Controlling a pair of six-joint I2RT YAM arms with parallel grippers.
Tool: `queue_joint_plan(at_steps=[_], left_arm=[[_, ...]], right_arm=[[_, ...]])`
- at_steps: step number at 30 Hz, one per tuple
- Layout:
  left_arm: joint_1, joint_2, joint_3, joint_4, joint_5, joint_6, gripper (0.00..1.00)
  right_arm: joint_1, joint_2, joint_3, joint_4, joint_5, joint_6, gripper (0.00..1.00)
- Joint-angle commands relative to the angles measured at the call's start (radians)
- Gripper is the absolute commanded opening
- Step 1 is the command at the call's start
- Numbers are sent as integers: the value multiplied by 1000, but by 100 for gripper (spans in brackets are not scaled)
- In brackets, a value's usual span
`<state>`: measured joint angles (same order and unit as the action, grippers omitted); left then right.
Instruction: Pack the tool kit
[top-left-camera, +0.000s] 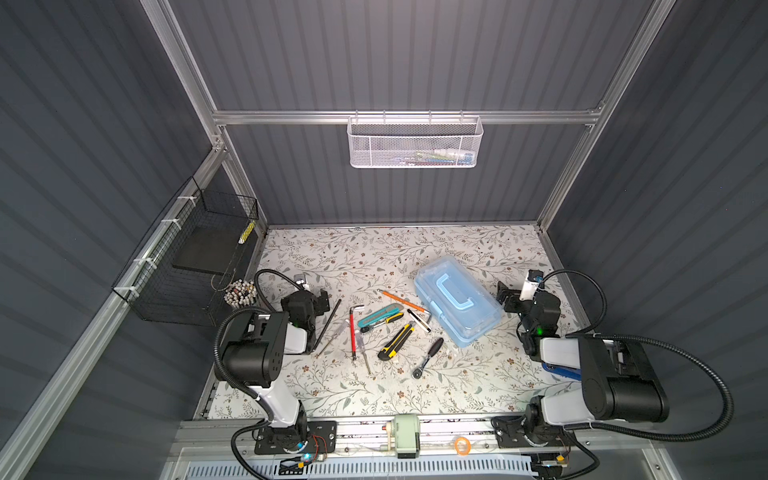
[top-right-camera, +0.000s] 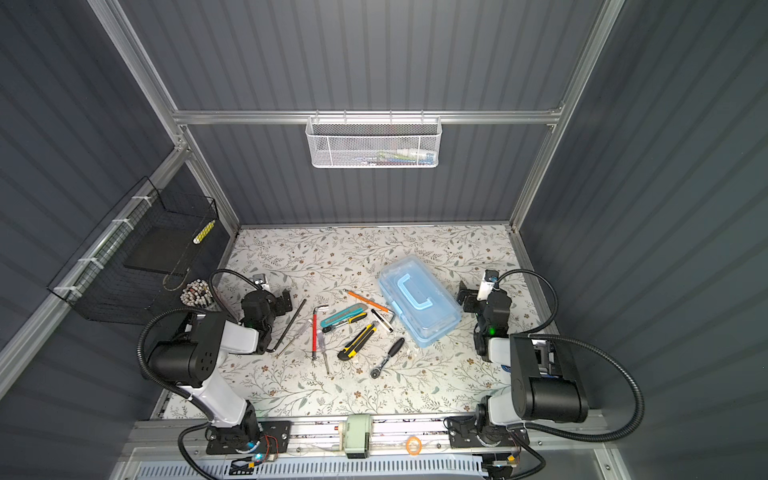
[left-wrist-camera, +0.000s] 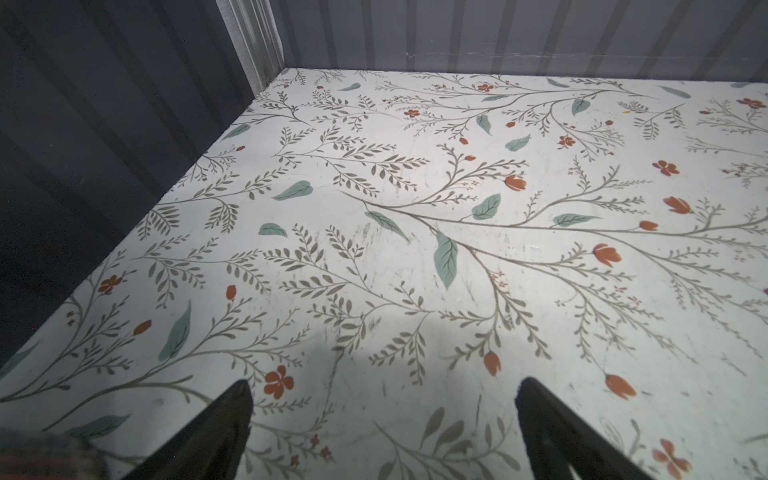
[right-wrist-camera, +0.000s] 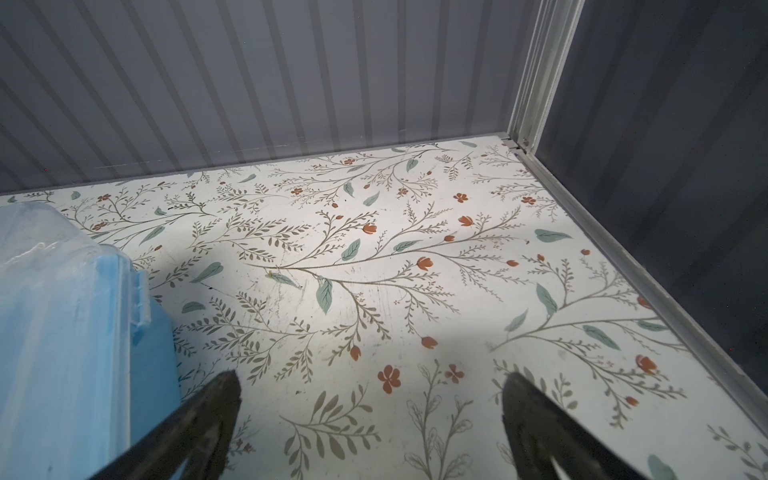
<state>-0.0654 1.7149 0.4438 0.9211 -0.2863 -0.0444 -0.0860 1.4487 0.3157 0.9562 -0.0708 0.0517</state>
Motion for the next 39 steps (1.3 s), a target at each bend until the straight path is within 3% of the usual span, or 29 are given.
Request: queue_joint_plan(at_steps=[1,18,21,23,26,29,32,39], left_arm=[[3,-2,6,27,8,8,100],[3,-6,5,36,15,13,100],[2,-107,112,-250,-22,-9,100],[3,-173,210,-493,-48,-42,100],[-16,-260,231,-561,-54,-97,100],[-90,-318,207,-538,-123,-127,100],[-224,-337,222,-565,-219,-83,100],[-509,-375,221,-584,-308,-17,100]], right_arm=[[-4,11,19,-2,-27,4,99],[-6,8,17,0,-30,6,99],[-19,-18,22,-25,24,45,99],[-29,-82,60,-153,31,62,99],[-31,-182,190,-498,30,111,99],[-30,-239,235,-605,-28,159,99],[-26,-275,282,-702,-64,194,99],[85,-322,385,-887,-110,115,99]])
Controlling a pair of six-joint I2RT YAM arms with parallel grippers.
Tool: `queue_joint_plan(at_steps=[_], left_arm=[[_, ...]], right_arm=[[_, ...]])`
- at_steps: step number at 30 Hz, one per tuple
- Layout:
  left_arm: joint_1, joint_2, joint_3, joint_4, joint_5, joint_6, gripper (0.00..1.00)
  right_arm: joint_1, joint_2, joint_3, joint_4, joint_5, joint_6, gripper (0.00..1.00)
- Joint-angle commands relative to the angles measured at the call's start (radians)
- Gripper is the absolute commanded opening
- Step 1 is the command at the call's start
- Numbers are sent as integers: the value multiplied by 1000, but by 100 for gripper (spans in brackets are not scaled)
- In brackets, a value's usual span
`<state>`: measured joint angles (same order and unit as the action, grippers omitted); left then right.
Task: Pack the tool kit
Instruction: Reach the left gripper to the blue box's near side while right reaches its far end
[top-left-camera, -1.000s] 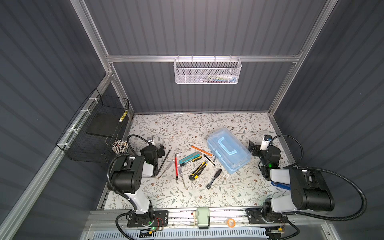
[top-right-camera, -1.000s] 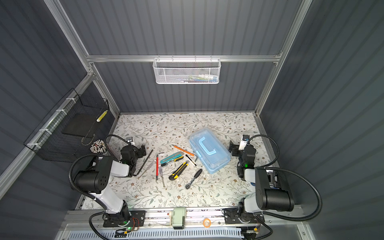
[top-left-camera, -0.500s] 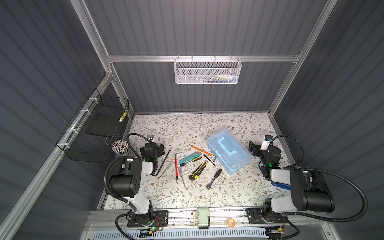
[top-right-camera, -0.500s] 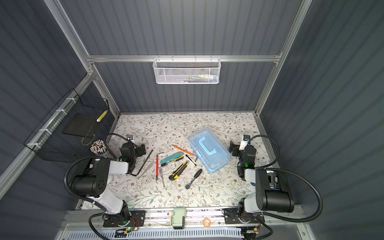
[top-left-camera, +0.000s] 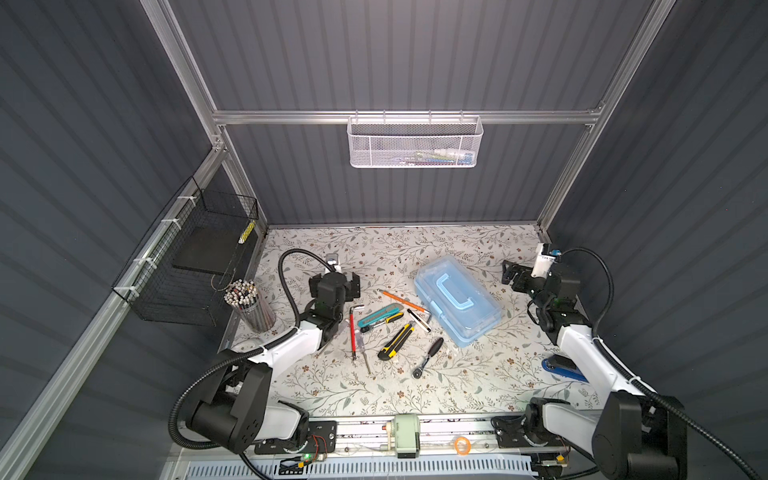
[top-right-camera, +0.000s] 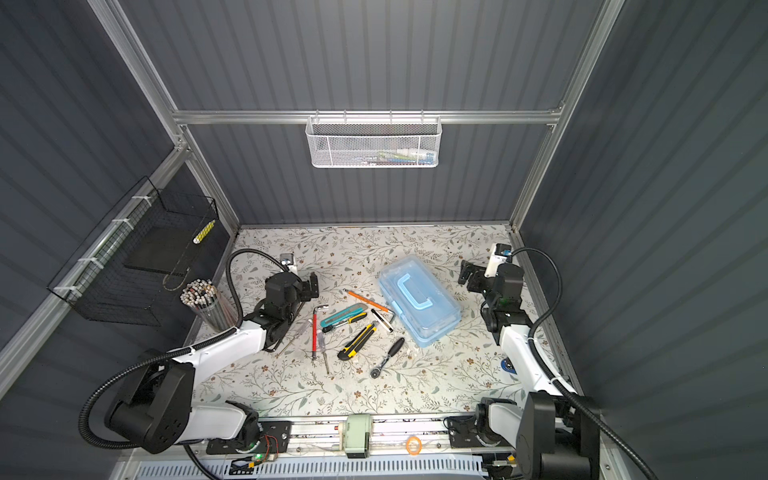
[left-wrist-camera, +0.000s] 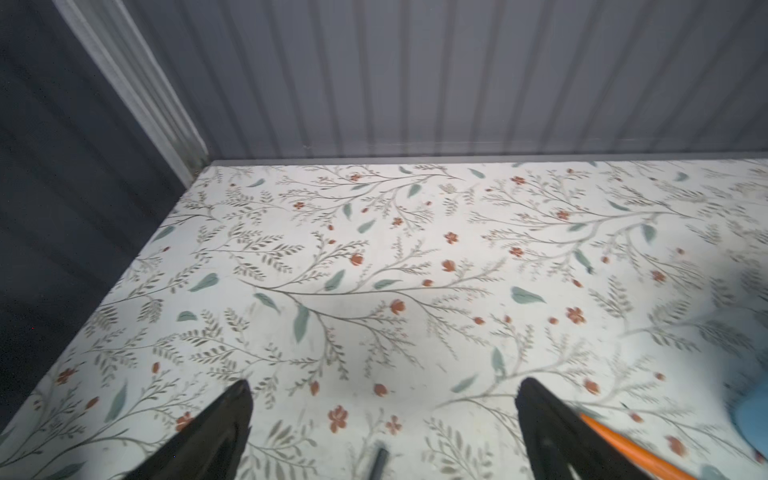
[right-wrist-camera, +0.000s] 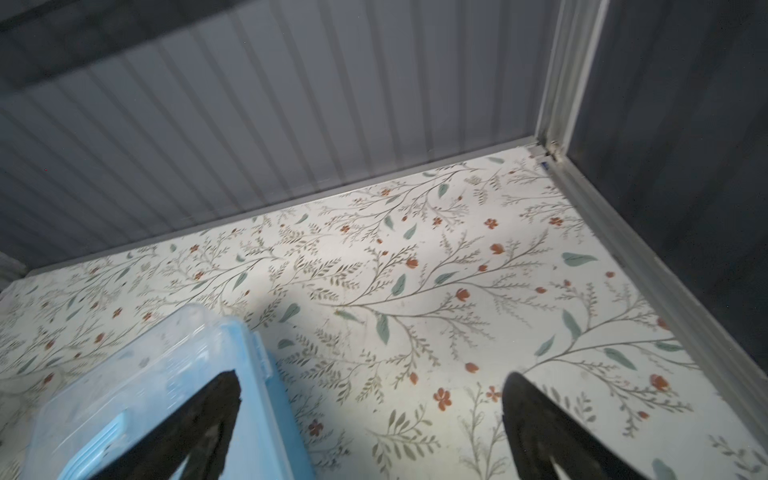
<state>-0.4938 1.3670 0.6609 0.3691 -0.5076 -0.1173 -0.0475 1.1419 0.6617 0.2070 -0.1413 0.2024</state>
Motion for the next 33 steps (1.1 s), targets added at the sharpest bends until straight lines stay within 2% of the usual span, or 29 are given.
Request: queue_joint_plan(at_steps=[1,4,6,14,24,33], left_arm=[[-133,-19,8,-37,-107,77,100],[-253,1,11,-41,-147,117,100],[-308,19,15,-42,-136,123,100],[-483,156,95,-56,-116,201,100],[-509,254,187,-86,18,191,100],[-509,359,329,-187,-25,182,100]], right_arm=[[72,-16,50,-165,-36,-61,99],[139,-3,79,-232,-31,-123,99],[169,11,89,-253,-46,-144,99],[254,72,138,-331,-87,-237,99],[316,156,204,-423,-66,-315,99],[331,229,243,-449,57,-288,99]])
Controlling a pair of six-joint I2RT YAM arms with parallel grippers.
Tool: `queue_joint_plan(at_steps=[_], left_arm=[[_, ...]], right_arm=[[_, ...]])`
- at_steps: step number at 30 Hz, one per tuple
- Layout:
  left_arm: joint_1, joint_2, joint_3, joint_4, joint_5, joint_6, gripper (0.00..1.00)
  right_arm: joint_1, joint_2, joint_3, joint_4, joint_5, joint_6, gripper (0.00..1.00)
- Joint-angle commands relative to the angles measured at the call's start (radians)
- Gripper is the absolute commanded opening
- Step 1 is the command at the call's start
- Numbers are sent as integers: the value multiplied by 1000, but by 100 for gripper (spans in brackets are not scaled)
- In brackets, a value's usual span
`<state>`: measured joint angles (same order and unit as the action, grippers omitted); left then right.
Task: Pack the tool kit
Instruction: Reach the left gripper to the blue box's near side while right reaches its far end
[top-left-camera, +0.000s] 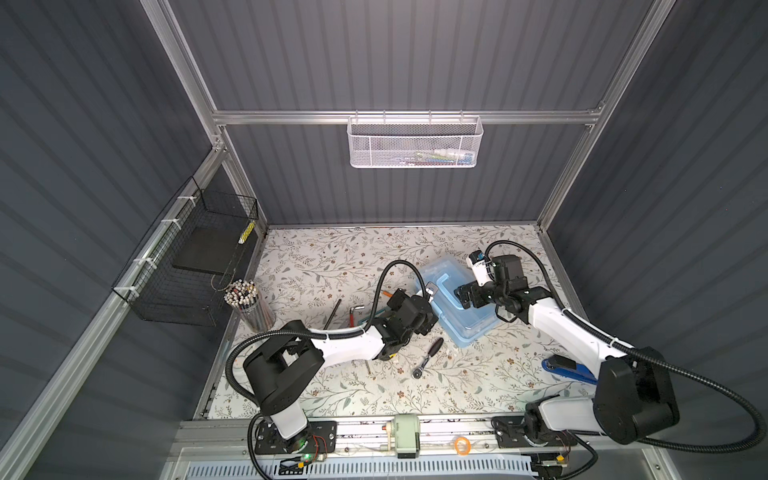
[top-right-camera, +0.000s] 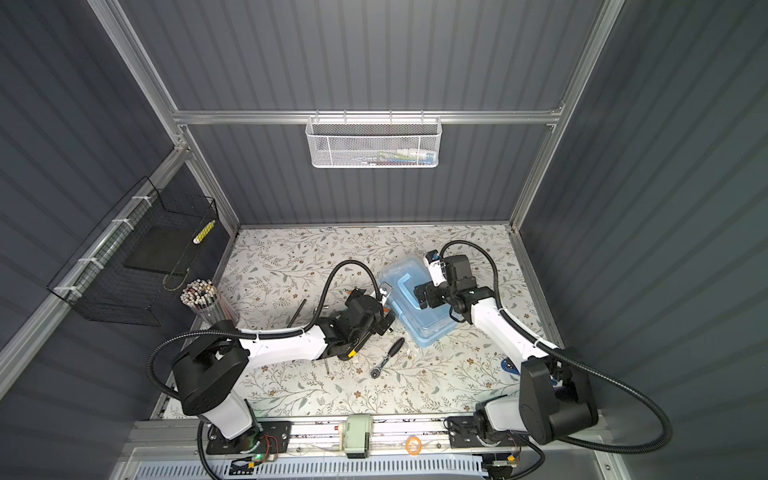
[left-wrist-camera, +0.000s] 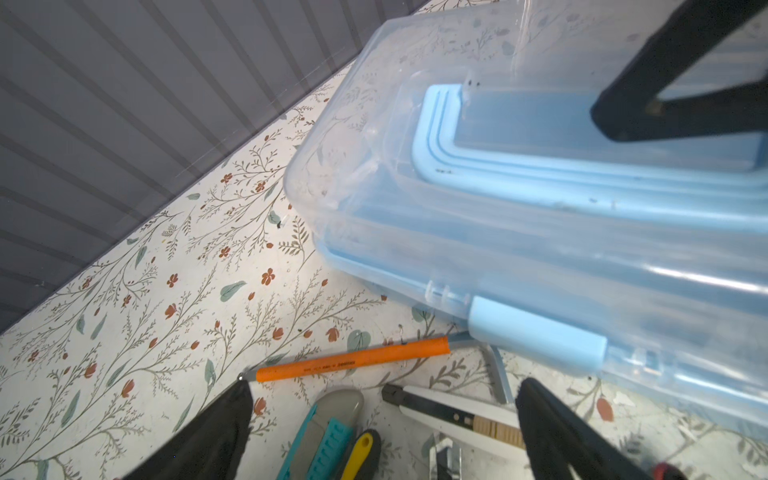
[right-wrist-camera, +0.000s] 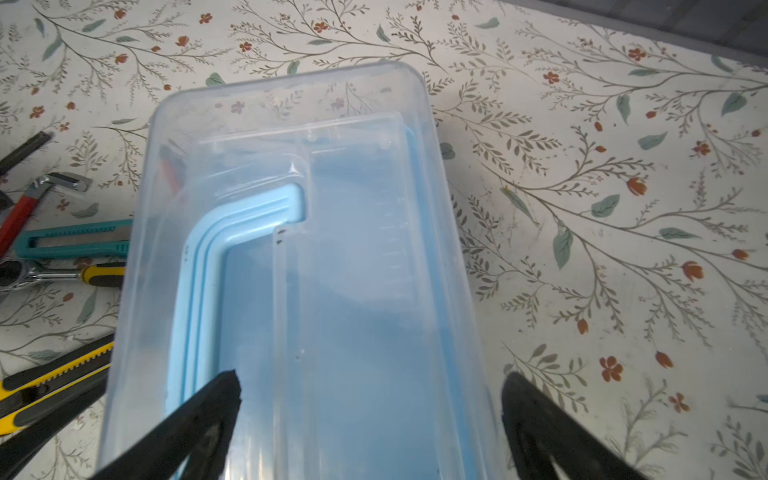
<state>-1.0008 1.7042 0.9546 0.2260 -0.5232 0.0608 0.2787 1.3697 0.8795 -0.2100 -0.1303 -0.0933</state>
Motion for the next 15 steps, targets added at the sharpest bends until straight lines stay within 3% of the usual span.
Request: queue_joint_plan(at_steps=[1,15], left_arm=[[-2,30,46,-46,-9,4,100],[-1,149,231,-146,-17,-21,100]], right_arm=[[5,1,26,-30,53,19,98],[-10,8,-9,-60,113,139,79]])
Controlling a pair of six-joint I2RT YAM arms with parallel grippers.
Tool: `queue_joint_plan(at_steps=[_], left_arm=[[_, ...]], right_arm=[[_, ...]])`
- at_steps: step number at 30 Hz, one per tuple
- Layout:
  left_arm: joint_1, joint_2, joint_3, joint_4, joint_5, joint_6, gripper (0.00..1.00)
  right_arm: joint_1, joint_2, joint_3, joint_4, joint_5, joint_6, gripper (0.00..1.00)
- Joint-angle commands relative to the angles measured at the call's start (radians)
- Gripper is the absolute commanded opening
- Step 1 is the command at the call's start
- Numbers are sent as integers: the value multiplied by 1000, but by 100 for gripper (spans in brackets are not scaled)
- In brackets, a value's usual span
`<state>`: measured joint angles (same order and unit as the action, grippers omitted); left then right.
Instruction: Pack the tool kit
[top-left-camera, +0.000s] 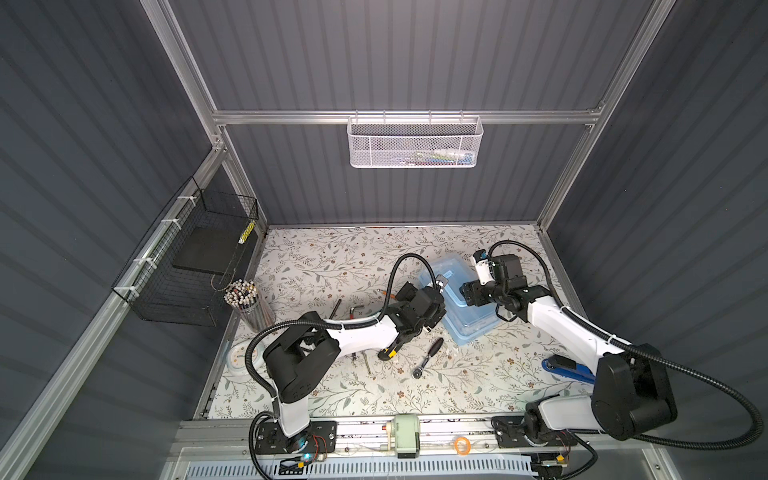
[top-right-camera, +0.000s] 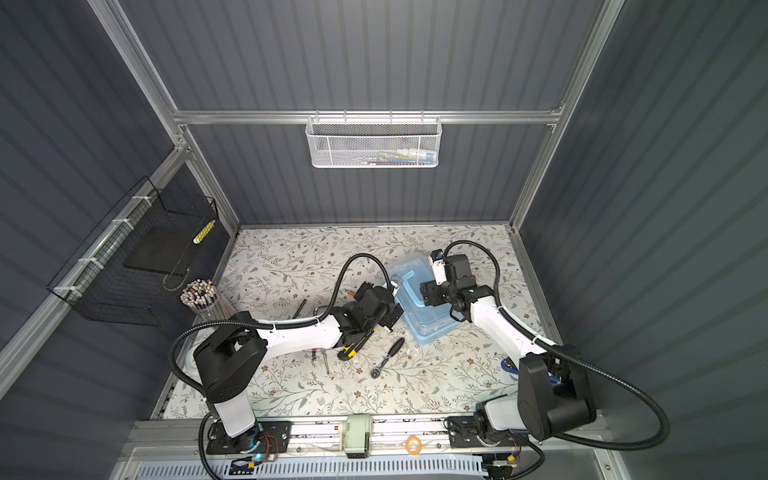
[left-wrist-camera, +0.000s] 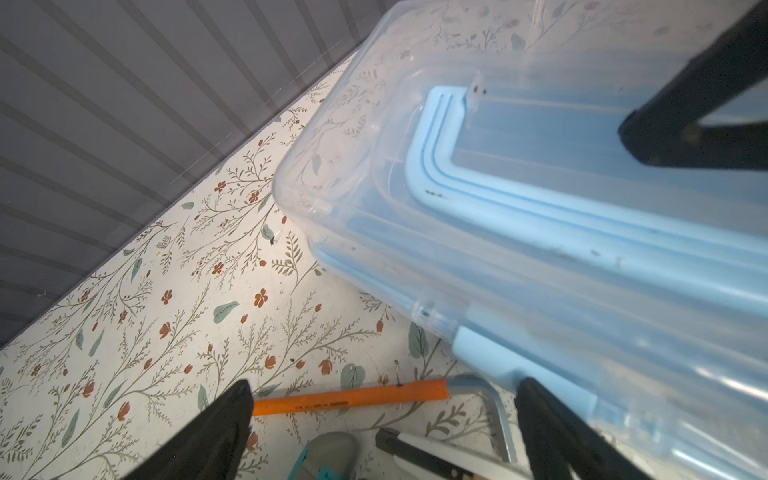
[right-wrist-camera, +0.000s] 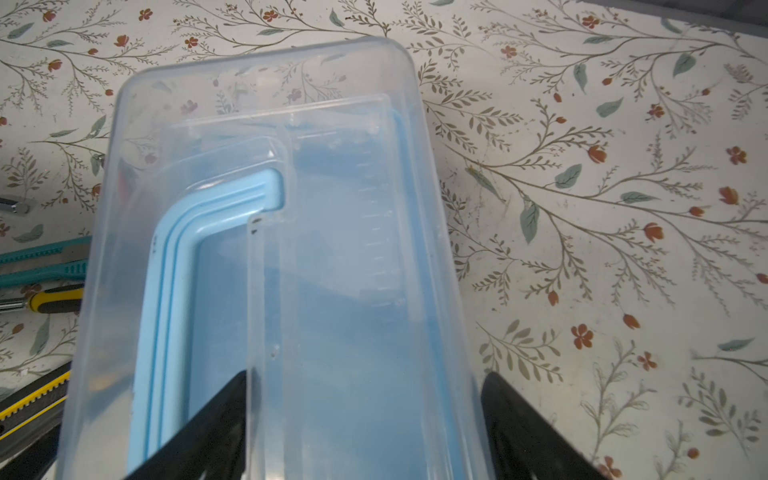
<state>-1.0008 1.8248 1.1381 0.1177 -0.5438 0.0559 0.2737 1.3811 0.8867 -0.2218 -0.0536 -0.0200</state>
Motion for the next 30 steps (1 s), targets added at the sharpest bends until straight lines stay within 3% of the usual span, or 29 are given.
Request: queue_joint_plan(at_steps=[1,7,12,18,30], left_arm=[[-1,35,61,-44,6,-20,100],[18,44,96,-49,42,-31,100],[75,-26,-19,50,141,-23,100],[58,-71,-127,113,227,68,100],[17,6,-259,447,111,190,100]], right_arm=[[-9,-9,-22,-47,44,79,79],[-25,-39,-51,-57,80,140,77],[-34,-61,-60,-88,94,175,78],[-37,-56,-58,-134,111,237,79],[-37,-60,-76,-145,114,281,79]])
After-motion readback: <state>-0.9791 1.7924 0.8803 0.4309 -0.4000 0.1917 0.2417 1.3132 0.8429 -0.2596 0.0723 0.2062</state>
